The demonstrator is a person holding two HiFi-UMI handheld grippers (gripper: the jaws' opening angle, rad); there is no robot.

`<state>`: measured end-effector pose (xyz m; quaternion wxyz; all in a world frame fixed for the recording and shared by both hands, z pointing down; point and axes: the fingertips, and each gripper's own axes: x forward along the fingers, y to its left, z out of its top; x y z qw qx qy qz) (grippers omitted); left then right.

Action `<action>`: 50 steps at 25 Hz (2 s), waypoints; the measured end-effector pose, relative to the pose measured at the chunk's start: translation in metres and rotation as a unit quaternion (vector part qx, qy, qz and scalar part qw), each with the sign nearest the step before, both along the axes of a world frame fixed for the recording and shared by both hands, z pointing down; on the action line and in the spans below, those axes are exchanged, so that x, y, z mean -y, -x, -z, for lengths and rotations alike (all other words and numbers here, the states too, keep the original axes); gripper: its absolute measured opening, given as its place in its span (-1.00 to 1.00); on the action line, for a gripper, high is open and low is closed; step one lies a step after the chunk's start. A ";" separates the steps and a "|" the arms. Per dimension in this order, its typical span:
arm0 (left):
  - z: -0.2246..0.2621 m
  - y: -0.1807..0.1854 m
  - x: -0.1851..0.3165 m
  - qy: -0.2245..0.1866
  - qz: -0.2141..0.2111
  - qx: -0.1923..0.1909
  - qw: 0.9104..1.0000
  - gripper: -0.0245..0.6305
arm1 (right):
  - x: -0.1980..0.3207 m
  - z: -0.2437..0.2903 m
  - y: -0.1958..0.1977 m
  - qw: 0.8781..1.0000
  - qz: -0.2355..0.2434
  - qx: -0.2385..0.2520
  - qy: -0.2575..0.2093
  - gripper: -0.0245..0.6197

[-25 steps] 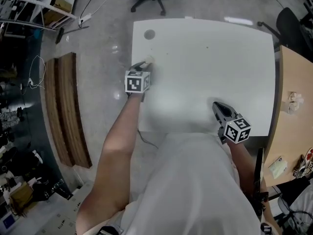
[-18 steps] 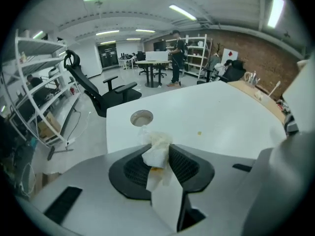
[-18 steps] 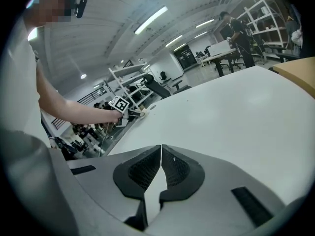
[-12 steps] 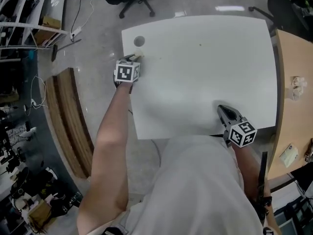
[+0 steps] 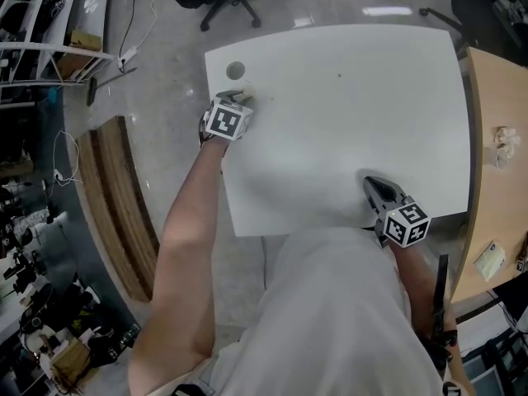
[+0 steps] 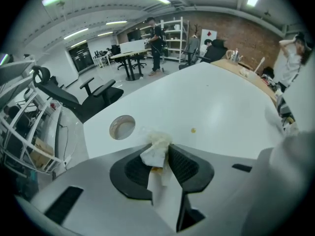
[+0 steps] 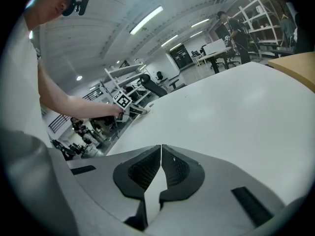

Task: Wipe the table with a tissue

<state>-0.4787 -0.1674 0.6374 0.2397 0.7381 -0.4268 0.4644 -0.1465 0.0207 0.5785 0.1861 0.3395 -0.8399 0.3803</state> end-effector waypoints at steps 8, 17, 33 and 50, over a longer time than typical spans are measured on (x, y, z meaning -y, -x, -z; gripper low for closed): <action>0.004 -0.035 -0.037 0.029 -0.086 0.002 0.996 -0.62 | 0.005 0.002 0.006 1.000 0.016 0.001 -0.005 -0.87; 0.020 -0.014 -0.098 -0.056 0.021 0.004 0.998 -0.62 | 0.013 0.004 0.005 0.999 0.039 0.003 -0.015 -0.87; 0.085 0.026 -0.279 -0.110 0.262 0.023 0.959 -0.62 | 0.015 0.020 0.040 0.986 0.161 0.040 -0.034 -0.87; 0.138 -0.087 -0.170 -0.135 0.245 -0.120 0.953 -0.61 | 0.027 0.035 -0.007 0.989 0.121 0.072 -0.038 -0.87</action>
